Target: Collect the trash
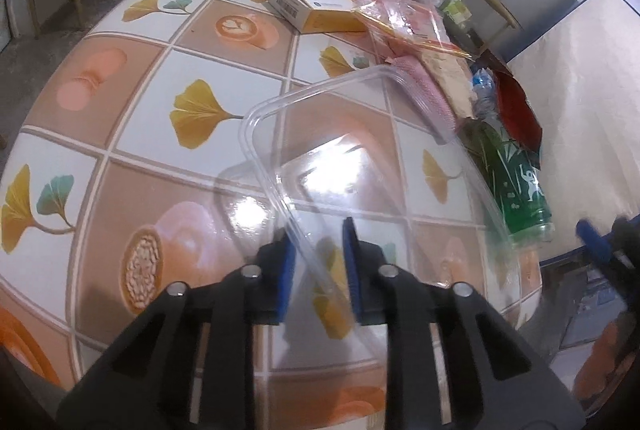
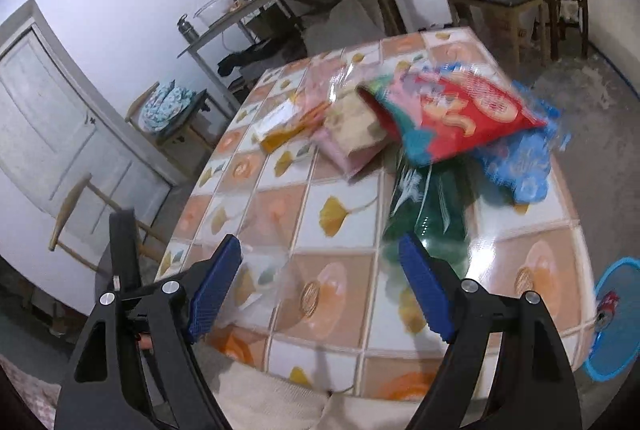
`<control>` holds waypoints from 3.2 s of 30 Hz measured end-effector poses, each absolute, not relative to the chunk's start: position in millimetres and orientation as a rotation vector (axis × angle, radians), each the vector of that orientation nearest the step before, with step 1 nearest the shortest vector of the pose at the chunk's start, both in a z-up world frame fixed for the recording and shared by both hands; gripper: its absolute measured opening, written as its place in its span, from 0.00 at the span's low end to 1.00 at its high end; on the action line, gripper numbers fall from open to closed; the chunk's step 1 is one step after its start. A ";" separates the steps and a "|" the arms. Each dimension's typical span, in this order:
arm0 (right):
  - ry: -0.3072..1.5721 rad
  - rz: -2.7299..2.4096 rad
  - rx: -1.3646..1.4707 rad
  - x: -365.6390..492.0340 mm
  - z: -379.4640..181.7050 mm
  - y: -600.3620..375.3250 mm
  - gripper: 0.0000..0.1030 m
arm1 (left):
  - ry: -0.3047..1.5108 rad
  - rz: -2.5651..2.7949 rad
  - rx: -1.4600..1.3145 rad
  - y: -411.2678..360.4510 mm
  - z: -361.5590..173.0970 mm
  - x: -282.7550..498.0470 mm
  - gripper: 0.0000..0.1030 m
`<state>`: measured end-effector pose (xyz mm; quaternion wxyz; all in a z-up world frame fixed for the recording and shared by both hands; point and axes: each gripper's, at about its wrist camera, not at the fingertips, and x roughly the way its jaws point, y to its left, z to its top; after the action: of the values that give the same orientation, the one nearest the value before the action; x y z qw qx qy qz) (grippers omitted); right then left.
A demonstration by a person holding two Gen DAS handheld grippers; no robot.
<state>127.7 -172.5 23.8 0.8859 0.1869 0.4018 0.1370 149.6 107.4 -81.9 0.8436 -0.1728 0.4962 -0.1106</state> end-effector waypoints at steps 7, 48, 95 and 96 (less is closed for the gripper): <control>0.818 0.227 0.299 169.4 31.8 -180.4 0.77 | 1.032 -0.224 -0.368 122.9 -82.3 150.5 0.08; 0.754 0.602 -0.834 60.4 -26.9 -9.2 0.46 | 0.922 -0.097 -0.361 195.3 -73.2 139.8 0.02; 1.103 -0.079 0.606 293.9 -45.5 -314.2 0.79 | 0.954 -0.084 -0.296 187.9 -73.5 148.2 0.03; 1.125 -0.079 0.616 303.6 -49.3 -313.5 0.79 | 0.956 -0.084 -0.296 187.6 -73.5 148.5 0.03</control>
<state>303.6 -313.5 -49.3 0.8007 0.2872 0.5244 -0.0367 148.5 187.6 -73.5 0.8766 -0.1420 0.4580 -0.0405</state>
